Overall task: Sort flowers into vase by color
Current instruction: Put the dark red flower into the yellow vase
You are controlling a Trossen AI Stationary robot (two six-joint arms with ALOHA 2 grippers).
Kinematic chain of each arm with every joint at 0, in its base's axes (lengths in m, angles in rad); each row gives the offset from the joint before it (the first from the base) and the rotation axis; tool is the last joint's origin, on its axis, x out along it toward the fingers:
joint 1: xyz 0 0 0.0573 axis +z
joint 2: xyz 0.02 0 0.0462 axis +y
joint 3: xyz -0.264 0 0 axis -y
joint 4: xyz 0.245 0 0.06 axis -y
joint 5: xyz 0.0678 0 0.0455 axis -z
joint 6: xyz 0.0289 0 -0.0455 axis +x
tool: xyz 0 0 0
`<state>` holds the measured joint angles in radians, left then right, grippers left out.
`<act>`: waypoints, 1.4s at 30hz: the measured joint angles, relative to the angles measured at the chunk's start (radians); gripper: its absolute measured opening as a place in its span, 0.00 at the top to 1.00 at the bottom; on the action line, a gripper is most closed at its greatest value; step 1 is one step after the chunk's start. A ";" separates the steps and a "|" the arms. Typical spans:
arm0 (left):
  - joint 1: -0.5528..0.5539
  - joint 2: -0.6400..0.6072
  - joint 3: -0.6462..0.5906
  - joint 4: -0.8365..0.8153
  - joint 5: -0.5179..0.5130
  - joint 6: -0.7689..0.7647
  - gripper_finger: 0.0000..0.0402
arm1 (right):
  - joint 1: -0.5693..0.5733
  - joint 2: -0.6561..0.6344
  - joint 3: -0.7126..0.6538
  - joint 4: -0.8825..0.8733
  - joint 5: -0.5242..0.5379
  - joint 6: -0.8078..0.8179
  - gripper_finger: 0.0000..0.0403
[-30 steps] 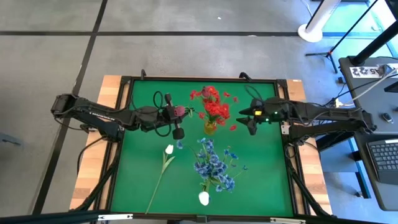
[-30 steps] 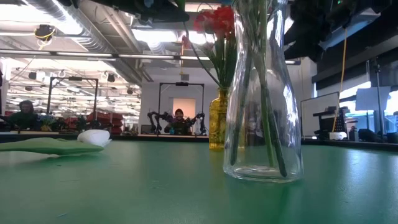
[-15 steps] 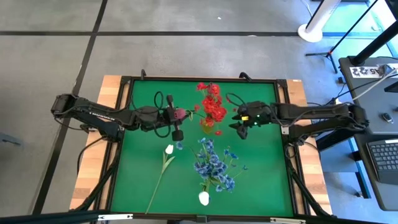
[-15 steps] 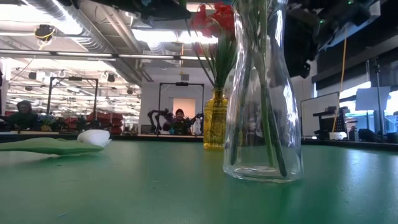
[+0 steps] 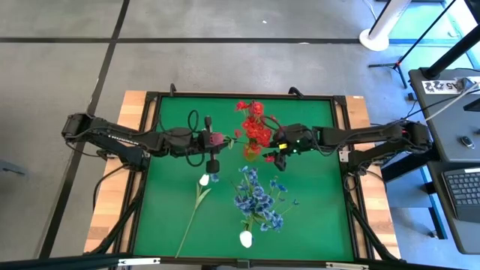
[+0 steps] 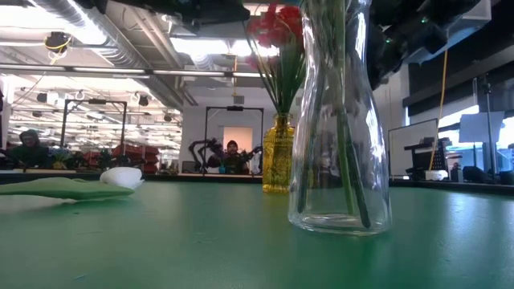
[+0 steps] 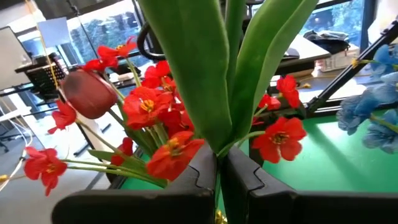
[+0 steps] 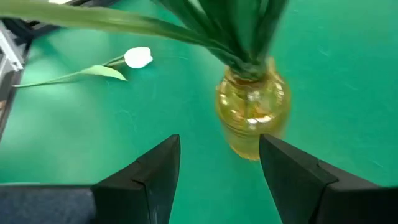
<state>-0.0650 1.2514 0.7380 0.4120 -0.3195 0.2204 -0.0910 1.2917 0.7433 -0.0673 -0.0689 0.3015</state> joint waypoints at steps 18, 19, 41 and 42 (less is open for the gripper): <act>0.029 0.081 0.001 -0.034 0.057 -0.063 1.00 | 0.000 0.122 -0.001 0.129 -0.033 -0.012 0.46; 0.029 0.093 0.001 -0.027 0.056 -0.063 1.00 | 0.000 0.122 -0.001 0.129 -0.033 -0.012 0.46; 0.053 0.119 0.001 -0.094 0.064 -0.096 0.91 | 0.000 0.121 -0.001 0.127 -0.034 -0.011 0.46; 0.054 0.119 0.001 -0.113 0.051 -0.102 0.88 | 0.000 0.121 -0.001 0.127 -0.034 -0.011 0.46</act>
<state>-0.0113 1.3701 0.7387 0.2992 -0.2684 0.1184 -0.0910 1.4128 0.7422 0.0593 -0.1033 0.2902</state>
